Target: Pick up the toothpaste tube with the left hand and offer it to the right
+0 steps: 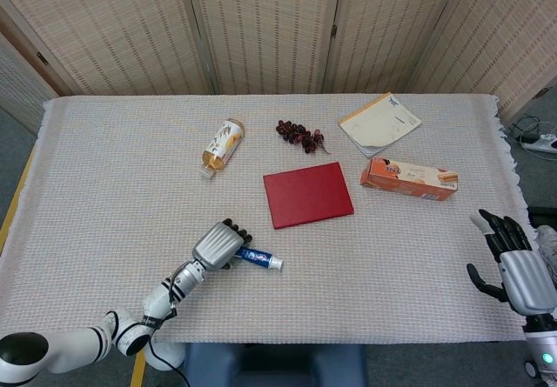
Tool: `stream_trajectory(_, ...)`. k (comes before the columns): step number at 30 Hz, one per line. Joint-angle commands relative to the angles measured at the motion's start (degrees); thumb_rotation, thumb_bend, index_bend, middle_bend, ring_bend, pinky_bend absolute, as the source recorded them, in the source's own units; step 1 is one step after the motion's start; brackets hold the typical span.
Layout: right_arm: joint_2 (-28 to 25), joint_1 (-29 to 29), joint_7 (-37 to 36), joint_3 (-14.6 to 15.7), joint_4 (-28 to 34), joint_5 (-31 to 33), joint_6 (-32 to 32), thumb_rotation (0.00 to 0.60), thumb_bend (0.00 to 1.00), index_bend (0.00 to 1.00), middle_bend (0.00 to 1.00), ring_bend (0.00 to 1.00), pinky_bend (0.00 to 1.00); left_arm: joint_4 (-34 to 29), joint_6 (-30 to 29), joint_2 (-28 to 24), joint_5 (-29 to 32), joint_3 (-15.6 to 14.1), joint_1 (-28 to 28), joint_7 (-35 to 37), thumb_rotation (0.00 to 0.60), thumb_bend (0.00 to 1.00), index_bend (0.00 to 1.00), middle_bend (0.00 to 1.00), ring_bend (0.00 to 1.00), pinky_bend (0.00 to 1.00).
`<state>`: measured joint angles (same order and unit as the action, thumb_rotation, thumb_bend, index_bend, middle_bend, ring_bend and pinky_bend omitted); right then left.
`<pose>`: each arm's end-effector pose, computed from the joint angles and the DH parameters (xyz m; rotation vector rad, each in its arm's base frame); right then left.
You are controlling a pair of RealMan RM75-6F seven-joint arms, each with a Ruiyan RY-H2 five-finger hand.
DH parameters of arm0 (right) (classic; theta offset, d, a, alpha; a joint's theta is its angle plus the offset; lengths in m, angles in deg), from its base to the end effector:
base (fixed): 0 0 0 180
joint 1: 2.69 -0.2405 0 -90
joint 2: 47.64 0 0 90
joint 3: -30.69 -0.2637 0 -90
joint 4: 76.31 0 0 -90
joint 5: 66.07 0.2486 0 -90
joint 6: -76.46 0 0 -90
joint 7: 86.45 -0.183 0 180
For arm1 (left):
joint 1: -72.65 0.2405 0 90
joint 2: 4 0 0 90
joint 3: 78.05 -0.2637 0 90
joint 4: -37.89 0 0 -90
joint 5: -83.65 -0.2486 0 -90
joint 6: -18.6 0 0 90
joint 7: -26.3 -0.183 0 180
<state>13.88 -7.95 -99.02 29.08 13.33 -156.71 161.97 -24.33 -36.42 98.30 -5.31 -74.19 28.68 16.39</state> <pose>-0.3354 -0.2214 0.1395 1.4196 -0.9803 1.0345 -0.1385 0.3705 -0.1451 -2.1692 -0.5874 -0.9606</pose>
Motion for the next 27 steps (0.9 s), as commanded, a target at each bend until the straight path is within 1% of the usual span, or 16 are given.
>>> stream_trajectory(1, 0.0, -0.1, 0.0, 0.0, 0.0, -0.2, 0.1, 0.600, 0.46, 0.00, 0.07, 0.07, 0.00, 3.1, -2.3, 1.0, -2.0, -1.3, 0.0, 5.7, 0.600, 0.46, 0.70, 0.63, 0.60, 0.50)
stream_trajectory(3, -0.1, -0.1, 0.1, 0.0, 0.1, -0.4, 0.1, 0.600, 0.46, 0.00, 0.07, 0.06, 0.00, 3.2, -3.1, 1.0, -2.2, -1.4, 0.2, 8.2, 0.600, 0.50, 0.72, 0.66, 0.62, 0.53)
stream_trajectory(4, -0.2, -0.3, 0.1, 0.0, 0.3, -1.2, 0.4, 0.600, 0.46, 0.00, 0.07, 0.07, 0.00, 2.6, -4.1, 0.6, -2.1, -1.2, 0.6, 11.0, 0.600, 0.52, 0.73, 0.67, 0.63, 0.55)
stream_trajectory(5, -0.4, -0.5, 0.1, 0.0, 0.6, -2.0, 0.7, 0.600, 0.46, 0.00, 0.07, 0.07, 0.00, 2.3, -5.1, 0.1, -2.5, -1.3, 0.7, 13.3, 0.600, 0.54, 0.73, 0.68, 0.64, 0.56)
stream_trajectory(8, -0.8, -1.6, 0.9, -0.1, 1.7, -4.2, 0.8, 0.600, 0.46, 0.00, 0.07, 0.07, 0.00, 0.6, -7.0, -1.7, -3.0, -1.2, 1.0, 16.9, 0.600, 0.58, 0.74, 0.70, 0.66, 0.58)
stream_trajectory(11, -1.3, -3.3, 2.4, -0.1, 3.6, -6.8, 0.0, 0.600, 0.46, 0.00, 0.07, 0.07, 0.00, -4.1, -7.4, -4.3, -2.2, -0.6, 1.3, 19.8, 0.600, 0.58, 0.75, 0.70, 0.67, 0.59)
stream_trajectory(13, -1.4, -4.7, 3.3, -0.5, 5.7, -8.7, -0.5, 0.600, 0.46, 0.00, 0.07, 0.07, 0.00, -9.6, -6.8, -7.4, -1.1, -0.1, 1.5, 21.4, 0.600, 0.59, 0.75, 0.71, 0.67, 0.59)
stream_trajectory(14, -1.1, -5.5, 4.0, -0.9, 6.8, -9.6, -0.7, 0.600, 0.46, 0.00, 0.07, 0.07, 0.00, -12.7, -6.9, -9.2, -0.6, 0.3, 1.7, 21.6, 0.600, 0.59, 0.75, 0.71, 0.67, 0.59)
stream_trajectory(17, -0.5, -7.7, 5.6, -1.6, 9.3, -11.2, -2.3, 0.600, 0.46, 0.00, 0.07, 0.07, 0.00, -19.0, -7.2, -12.9, 0.4, 1.0, 2.1, 21.0, 0.600, 0.59, 0.75, 0.72, 0.68, 0.59)
stream_trajectory(20, 0.2, -10.9, 8.3, -2.7, 12.5, -12.7, -5.2, 0.600, 0.46, 0.00, 0.07, 0.07, 0.00, -25.3, -7.2, -16.2, 1.8, 2.1, 2.4, 19.8, 0.600, 0.60, 0.76, 0.72, 0.68, 0.60)
stream_trajectory(22, 1.0, -12.8, 9.4, -3.4, 14.3, -12.9, -7.2, 0.600, 0.46, 0.00, 0.07, 0.07, 0.00, -27.7, -7.1, -17.3, 2.4, 2.7, 2.4, 18.6, 0.600, 0.61, 0.76, 0.72, 0.68, 0.60)
stream_trajectory(27, 4.9, -17.4, 13.4, -5.8, 17.9, -11.4, -12.1, 0.600, 0.46, 0.00, 0.06, 0.06, 0.00, -33.1, -6.6, -19.8, 4.8, 4.2, 2.3, 16.1, 0.600, 0.61, 0.76, 0.72, 0.69, 0.60)
